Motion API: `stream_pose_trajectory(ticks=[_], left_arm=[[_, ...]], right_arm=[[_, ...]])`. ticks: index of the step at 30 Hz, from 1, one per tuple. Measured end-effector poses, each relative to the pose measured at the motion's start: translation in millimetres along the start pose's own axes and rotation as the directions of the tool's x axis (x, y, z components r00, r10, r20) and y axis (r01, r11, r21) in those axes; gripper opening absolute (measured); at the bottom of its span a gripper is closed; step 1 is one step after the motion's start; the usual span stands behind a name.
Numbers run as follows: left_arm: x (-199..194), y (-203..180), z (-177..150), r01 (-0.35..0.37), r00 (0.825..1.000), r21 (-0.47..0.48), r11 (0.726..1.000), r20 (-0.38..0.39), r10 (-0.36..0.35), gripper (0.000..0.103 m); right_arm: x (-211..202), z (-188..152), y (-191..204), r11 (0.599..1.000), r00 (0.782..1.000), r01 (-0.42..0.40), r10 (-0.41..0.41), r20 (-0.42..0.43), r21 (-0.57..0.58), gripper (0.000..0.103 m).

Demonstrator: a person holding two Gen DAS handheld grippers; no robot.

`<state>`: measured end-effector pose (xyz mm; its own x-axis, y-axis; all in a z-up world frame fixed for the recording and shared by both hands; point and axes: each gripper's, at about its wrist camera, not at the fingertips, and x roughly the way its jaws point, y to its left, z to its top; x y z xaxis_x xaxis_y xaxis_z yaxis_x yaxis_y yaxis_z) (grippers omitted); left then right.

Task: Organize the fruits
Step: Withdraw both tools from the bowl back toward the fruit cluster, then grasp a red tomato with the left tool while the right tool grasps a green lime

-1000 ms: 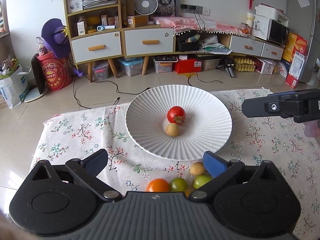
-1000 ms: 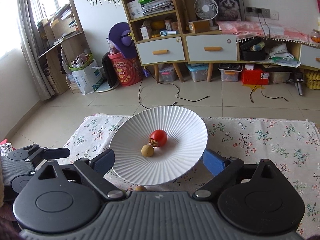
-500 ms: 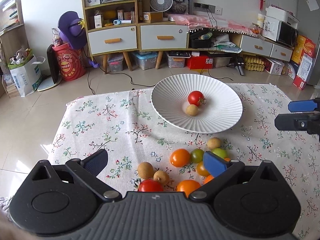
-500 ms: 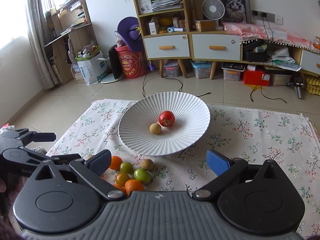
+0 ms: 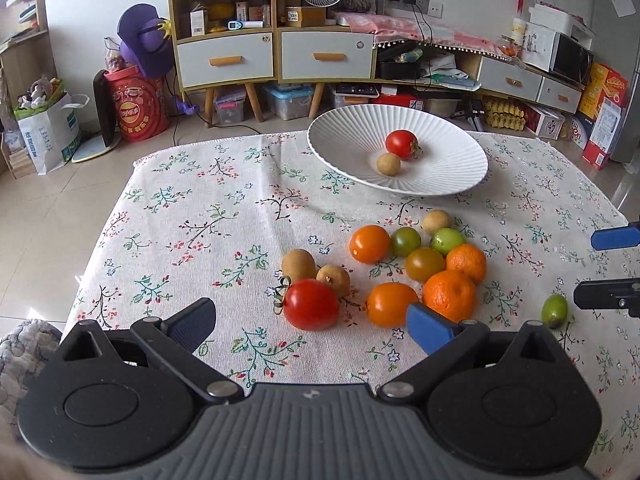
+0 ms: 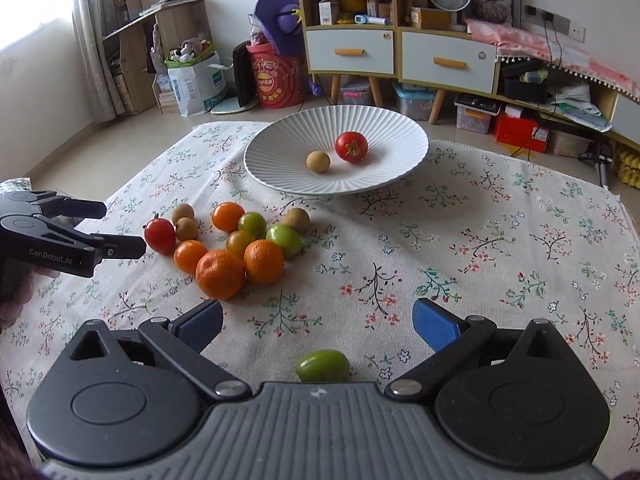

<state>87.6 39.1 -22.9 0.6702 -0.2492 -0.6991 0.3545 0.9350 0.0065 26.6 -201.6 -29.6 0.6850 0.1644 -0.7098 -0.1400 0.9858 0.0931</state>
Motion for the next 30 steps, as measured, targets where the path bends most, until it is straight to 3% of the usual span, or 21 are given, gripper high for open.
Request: stream_pose_trajectory(ticks=[7, 15, 22, 30], left_arm=[[4, 4, -14, -0.007, 1.000, -0.007, 1.000, 0.010, 0.007, 0.099], [19, 3, -36, -0.025, 0.999, 0.008, 1.000, -0.032, 0.026, 0.099], [22, 2, -38, -0.021, 0.999, 0.018, 1.000, -0.025, 0.022, 0.097], [24, 7, -31, -0.021, 1.000, -0.002, 1.000, -0.009, 0.021, 0.080]], right_arm=[[4, -25, -1, 0.999, 0.999, 0.016, -0.017, -0.044, -0.033, 0.101], [11, -36, 4, 0.996, 0.997, 0.009, -0.016, -0.077, -0.085, 0.098], [17, -39, 5, 0.994, 0.995, 0.006, -0.017, -0.099, -0.109, 0.083], [17, -38, 5, 0.994, 0.996, -0.001, -0.009, -0.094, -0.113, 0.065]])
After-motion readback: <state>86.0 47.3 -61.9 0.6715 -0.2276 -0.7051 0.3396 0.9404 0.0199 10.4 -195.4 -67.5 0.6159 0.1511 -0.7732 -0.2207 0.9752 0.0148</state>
